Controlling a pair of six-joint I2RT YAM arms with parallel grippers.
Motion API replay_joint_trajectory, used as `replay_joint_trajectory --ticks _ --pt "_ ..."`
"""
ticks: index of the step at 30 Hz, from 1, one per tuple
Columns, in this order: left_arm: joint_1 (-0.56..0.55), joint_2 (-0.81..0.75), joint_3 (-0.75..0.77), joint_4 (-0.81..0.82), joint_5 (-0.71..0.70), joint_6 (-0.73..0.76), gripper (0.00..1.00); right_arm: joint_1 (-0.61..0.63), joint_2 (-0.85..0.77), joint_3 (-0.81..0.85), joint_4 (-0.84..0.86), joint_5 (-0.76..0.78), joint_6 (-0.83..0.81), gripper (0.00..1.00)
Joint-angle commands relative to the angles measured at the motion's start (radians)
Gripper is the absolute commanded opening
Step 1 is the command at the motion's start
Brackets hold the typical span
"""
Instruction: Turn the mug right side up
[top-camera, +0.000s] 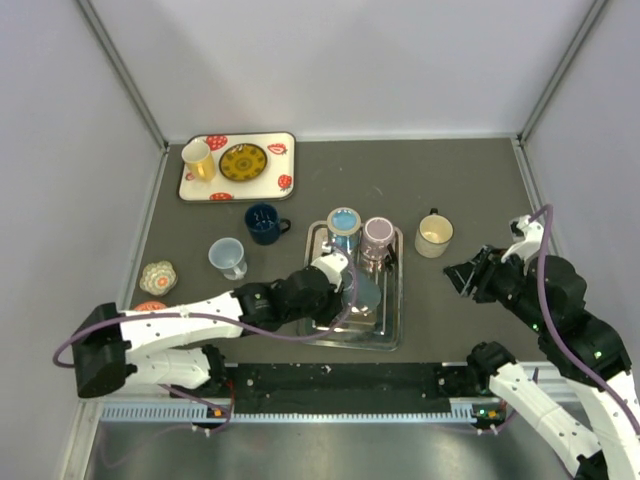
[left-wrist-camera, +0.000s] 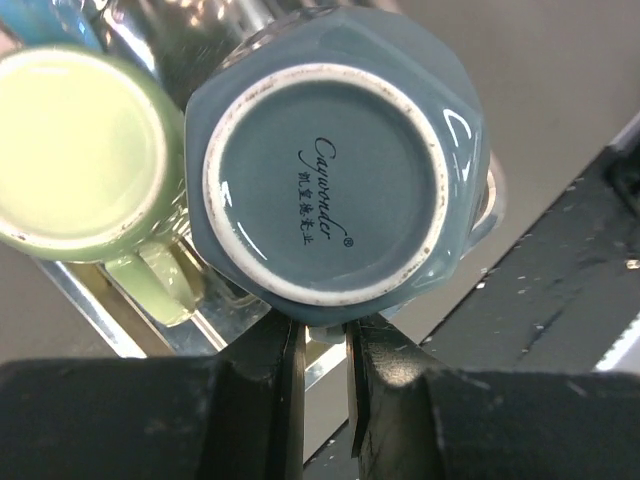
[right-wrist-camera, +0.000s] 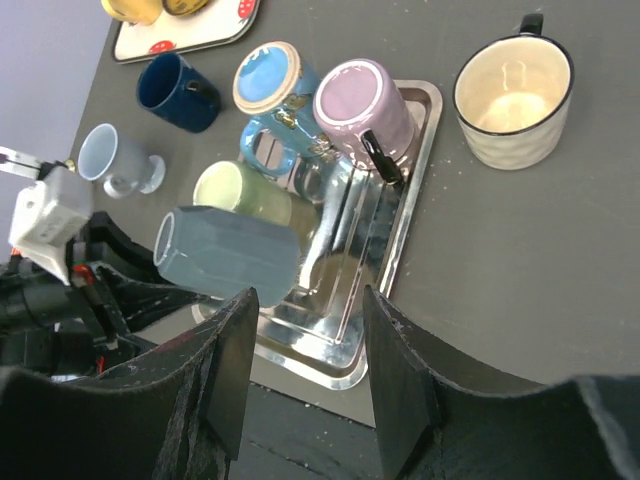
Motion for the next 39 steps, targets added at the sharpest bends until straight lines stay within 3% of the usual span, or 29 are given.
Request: replay_joint_trajectory --ticks 1,8,14,17,37,39 --pt "-0.007 0.066 0.113 0.064 -0.101 0.019 0.00 0.012 -0.022 0.023 -0.018 0.048 0.007 0.46" --pt "-0.007 0.233 0.225 0.046 -0.169 0.016 0.00 0.010 -0.042 -0.049 -0.007 0.014 0.039 0.46" --pt "-0.009 0.457 0.482 -0.208 -0.294 -0.046 0.00 0.012 -0.043 -0.069 -0.002 0.022 0.047 0.45" --pt "-0.007 0.537 0.540 -0.252 -0.338 -0.053 0.00 0.012 -0.043 -0.069 -0.002 0.030 0.044 0.45" --pt "0.053 0.751 0.678 -0.381 -0.340 -0.117 0.00 0.010 -0.043 -0.108 0.005 0.050 0.036 0.46" --pt "0.054 0.747 0.676 -0.381 -0.328 -0.111 0.08 0.012 -0.042 -0.110 0.005 0.048 0.036 0.46"
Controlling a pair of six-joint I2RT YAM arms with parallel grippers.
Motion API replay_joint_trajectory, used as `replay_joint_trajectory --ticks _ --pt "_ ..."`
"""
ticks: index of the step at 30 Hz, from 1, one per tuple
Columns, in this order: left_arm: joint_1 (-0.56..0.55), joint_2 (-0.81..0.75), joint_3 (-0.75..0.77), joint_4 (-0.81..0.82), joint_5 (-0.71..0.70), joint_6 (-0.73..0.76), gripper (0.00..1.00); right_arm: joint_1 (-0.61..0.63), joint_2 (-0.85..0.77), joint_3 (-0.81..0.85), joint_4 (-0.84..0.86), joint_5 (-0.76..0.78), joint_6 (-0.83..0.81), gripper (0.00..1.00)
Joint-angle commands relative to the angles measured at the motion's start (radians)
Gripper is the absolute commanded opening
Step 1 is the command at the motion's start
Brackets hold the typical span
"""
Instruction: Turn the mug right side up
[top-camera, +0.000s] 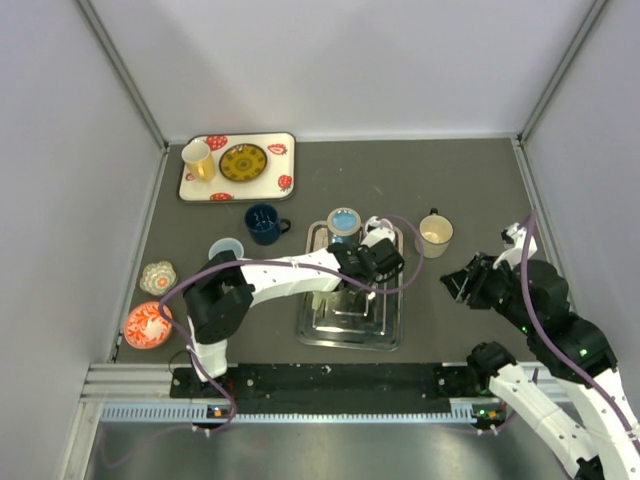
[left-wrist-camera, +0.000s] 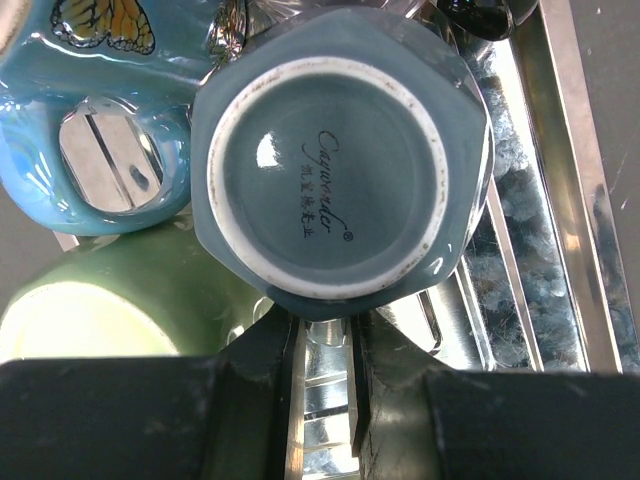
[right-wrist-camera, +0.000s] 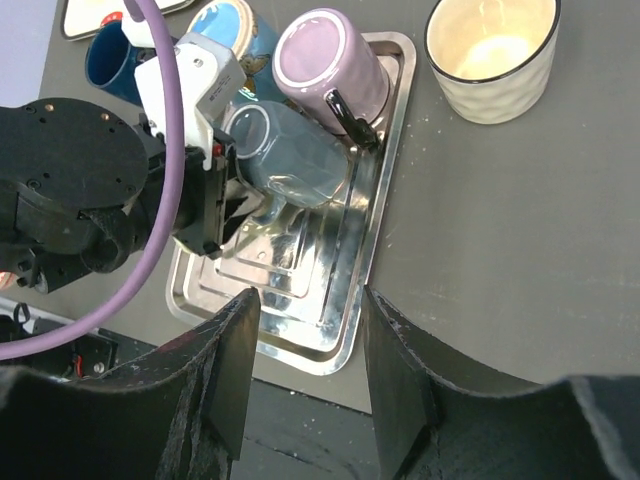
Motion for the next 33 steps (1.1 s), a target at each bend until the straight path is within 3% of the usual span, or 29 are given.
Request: replay_joint_trajectory --ticks 1,4,11,15,17,18,19,22,27,30,33 --pt "0.017 0.007 0.028 0.003 -0.010 -0.010 0.18 0.012 -0.005 -0.005 0.019 0.013 -0.004 0.46" --pt "0.014 -0.028 0.008 0.000 0.013 -0.012 0.34 0.012 -0.003 -0.005 0.021 0.015 -0.004 0.46" --pt "-0.076 -0.221 -0.033 -0.029 -0.036 0.013 0.57 0.012 0.010 0.007 0.023 0.028 -0.008 0.47" --pt "-0.108 -0.362 -0.051 -0.100 -0.116 -0.028 0.61 0.012 0.023 0.008 0.035 0.025 -0.008 0.47" --pt "-0.107 -0.456 -0.078 -0.109 -0.224 -0.061 0.74 0.012 0.020 0.000 0.050 0.022 -0.005 0.47" --pt "-0.101 -0.484 -0.102 -0.109 -0.272 -0.103 0.92 0.010 0.018 -0.011 0.058 0.022 -0.005 0.47" --pt "-0.089 -0.528 -0.110 -0.132 -0.347 -0.127 0.98 0.012 0.015 -0.017 0.067 0.022 -0.002 0.47" --pt "0.025 -0.596 -0.142 -0.181 -0.412 -0.327 0.99 0.012 0.012 -0.046 0.107 0.015 0.002 0.47" --pt "0.383 -0.699 -0.327 0.087 -0.154 -0.427 0.95 0.012 0.029 -0.072 0.160 -0.022 0.005 0.47" --pt "0.508 -0.616 -0.300 0.100 -0.082 -0.602 0.88 0.012 0.053 -0.080 0.191 -0.041 0.004 0.47" --pt "0.522 -0.444 -0.152 -0.057 -0.158 -0.760 0.82 0.010 0.070 -0.091 0.217 -0.085 0.009 0.47"
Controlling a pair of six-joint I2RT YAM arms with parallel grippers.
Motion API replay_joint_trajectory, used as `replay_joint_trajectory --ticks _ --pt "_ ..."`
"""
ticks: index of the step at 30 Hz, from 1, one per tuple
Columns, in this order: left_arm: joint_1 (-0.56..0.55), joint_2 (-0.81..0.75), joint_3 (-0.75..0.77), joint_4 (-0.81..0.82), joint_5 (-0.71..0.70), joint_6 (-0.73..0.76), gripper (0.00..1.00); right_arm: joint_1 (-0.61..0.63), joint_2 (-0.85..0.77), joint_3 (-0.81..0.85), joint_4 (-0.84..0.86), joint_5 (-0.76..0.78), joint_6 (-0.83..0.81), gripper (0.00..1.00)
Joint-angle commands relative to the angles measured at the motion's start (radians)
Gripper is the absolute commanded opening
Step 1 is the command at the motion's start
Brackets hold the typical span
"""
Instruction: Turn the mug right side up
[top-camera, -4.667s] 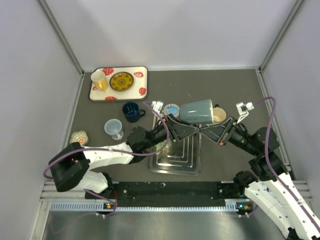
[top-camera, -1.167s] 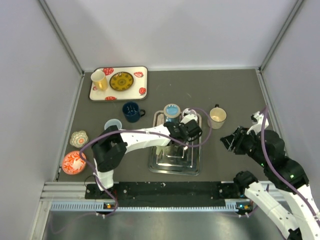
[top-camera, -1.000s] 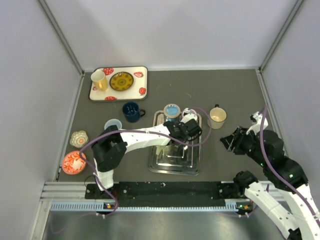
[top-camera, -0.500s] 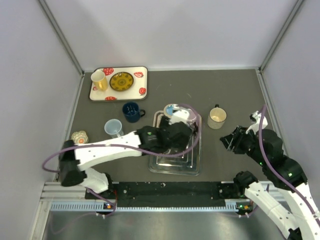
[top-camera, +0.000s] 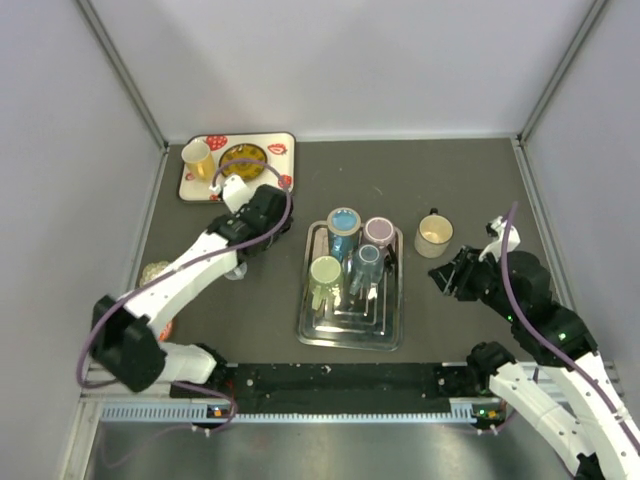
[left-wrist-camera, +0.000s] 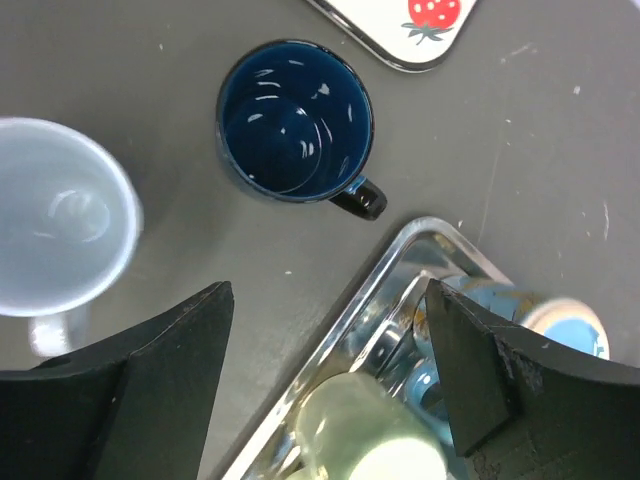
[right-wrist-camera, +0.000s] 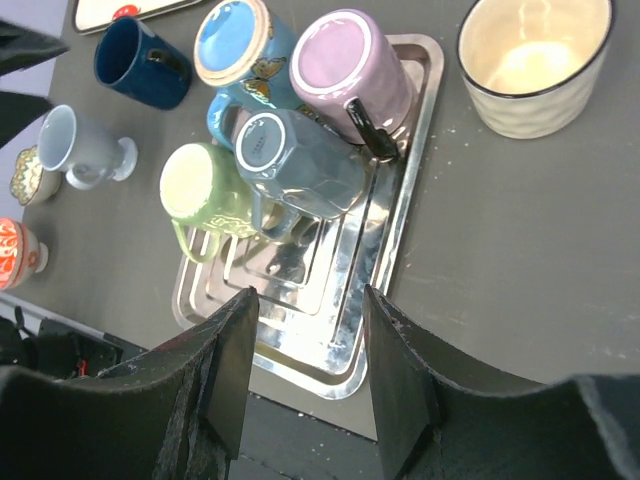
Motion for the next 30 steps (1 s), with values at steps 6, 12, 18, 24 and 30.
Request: replay_joint_trajectory --ticks 6,12,18,24,30 --pt "0.038 0.412 0.368 -0.229 -0.007 -0.460 0.82 0.012 0.038 -0.016 0.107 -0.063 -0.008 0.46" --pt "0.097 0.585 0.479 -0.316 0.052 -0.550 0.77 0.012 0.033 -0.032 0.110 -0.068 -0.018 0.46" --pt "0.123 0.628 0.480 -0.308 0.058 -0.564 0.74 0.012 0.053 -0.035 0.128 -0.071 -0.047 0.47" --pt "0.144 0.653 0.483 -0.297 0.066 -0.553 0.68 0.012 0.090 -0.041 0.148 -0.078 -0.067 0.47" --pt "0.146 0.664 0.465 -0.282 0.084 -0.525 0.46 0.012 0.100 -0.061 0.170 -0.080 -0.072 0.47"
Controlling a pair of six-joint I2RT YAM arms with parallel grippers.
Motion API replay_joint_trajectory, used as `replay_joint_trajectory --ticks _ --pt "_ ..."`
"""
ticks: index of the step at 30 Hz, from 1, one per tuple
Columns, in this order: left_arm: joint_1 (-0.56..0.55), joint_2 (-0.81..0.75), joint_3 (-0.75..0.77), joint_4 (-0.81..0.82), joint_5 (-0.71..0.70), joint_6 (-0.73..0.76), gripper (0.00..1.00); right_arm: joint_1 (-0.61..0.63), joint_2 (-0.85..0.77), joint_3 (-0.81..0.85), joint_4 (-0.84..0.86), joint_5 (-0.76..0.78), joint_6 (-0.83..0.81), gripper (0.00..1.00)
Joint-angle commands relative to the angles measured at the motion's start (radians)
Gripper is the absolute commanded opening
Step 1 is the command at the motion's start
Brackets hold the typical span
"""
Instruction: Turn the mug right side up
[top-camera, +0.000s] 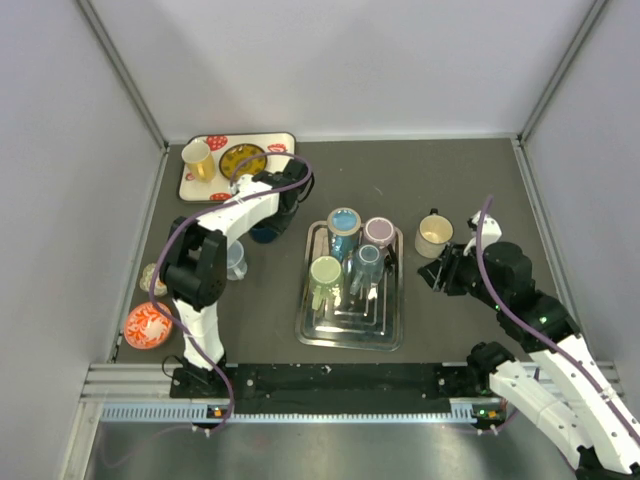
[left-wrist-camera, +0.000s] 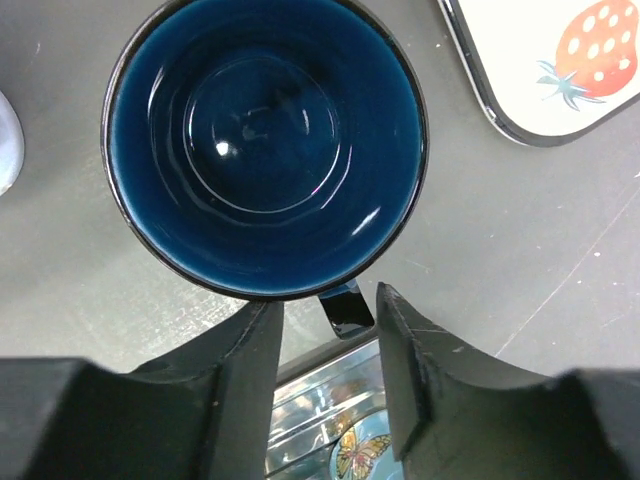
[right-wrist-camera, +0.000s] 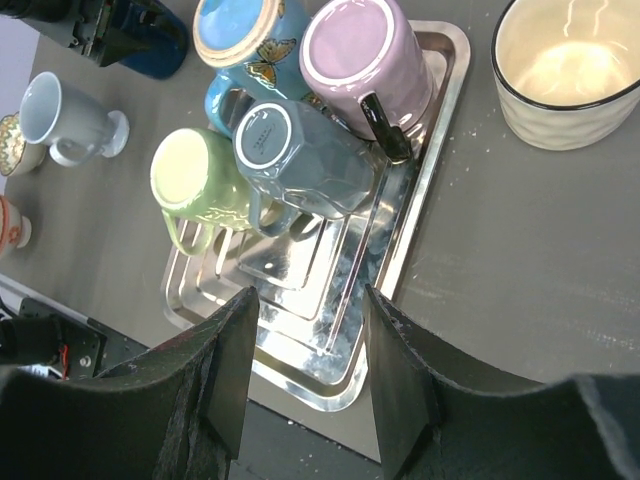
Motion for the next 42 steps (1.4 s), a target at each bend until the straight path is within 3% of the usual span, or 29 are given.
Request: replay_joint_trajectory --ticks 1,8,12,13,14,19,27,31,37,40,42 --pt "0.013 0.011 0.005 0.005 0.003 -0.005 0.45 0.012 0.007 -0.009 0.050 -0.010 -0.020 0.47" --pt "0.016 -0.018 -0.046 0.030 0.009 0.024 0.32 0.012 0.008 -0.013 0.061 -0.013 -0.014 0.47" --pt "0.016 -0.039 -0.072 0.033 0.013 0.047 0.17 0.012 0.007 -0.013 0.064 -0.019 -0.011 0.47" --pt "0.016 -0.045 -0.087 0.034 0.017 0.058 0.03 0.012 0.004 -0.013 0.063 -0.022 -0.011 0.47" --pt "0.016 -0.057 -0.096 0.040 0.027 0.091 0.00 0.012 0.002 -0.013 0.064 -0.024 -0.011 0.47" --pt "0.016 -0.134 -0.204 0.088 0.029 0.197 0.00 0.012 -0.006 -0.015 0.064 -0.033 0.001 0.46" --pt "0.016 -0.341 -0.296 0.213 0.088 0.503 0.00 0.012 -0.013 -0.013 0.072 -0.051 0.012 0.46" --pt "-0.007 -0.473 -0.297 0.258 0.242 0.656 0.00 0.012 -0.012 0.007 0.087 -0.073 0.015 0.46" --pt "-0.113 -0.660 -0.287 0.321 0.325 0.774 0.00 0.012 0.013 0.044 0.109 -0.110 0.034 0.46" --pt "-0.159 -0.773 -0.345 0.457 0.441 0.826 0.00 0.012 0.026 0.027 0.170 -0.185 0.047 0.43" --pt "-0.162 -0.840 -0.415 0.687 0.640 0.834 0.00 0.012 0.019 -0.007 0.248 -0.293 0.089 0.43"
